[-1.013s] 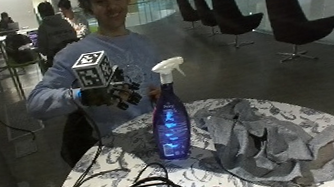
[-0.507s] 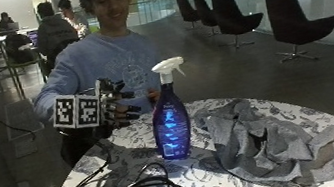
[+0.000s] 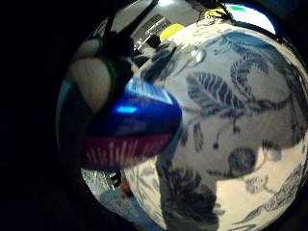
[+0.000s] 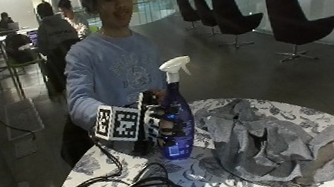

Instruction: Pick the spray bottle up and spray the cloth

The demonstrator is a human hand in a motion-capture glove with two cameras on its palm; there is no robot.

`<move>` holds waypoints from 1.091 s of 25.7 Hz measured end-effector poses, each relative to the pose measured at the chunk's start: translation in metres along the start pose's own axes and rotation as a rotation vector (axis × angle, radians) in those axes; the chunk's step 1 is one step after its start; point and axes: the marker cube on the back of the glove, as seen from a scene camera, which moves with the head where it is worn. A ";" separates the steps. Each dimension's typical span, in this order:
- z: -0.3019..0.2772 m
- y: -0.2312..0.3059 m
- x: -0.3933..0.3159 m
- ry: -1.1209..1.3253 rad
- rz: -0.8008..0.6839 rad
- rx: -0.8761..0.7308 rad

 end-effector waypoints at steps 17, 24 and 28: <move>-0.026 -0.046 -0.061 0.555 0.087 -0.202; -0.025 -0.066 -0.070 0.789 0.218 -0.333; -0.020 -0.069 -0.075 0.890 0.259 -0.382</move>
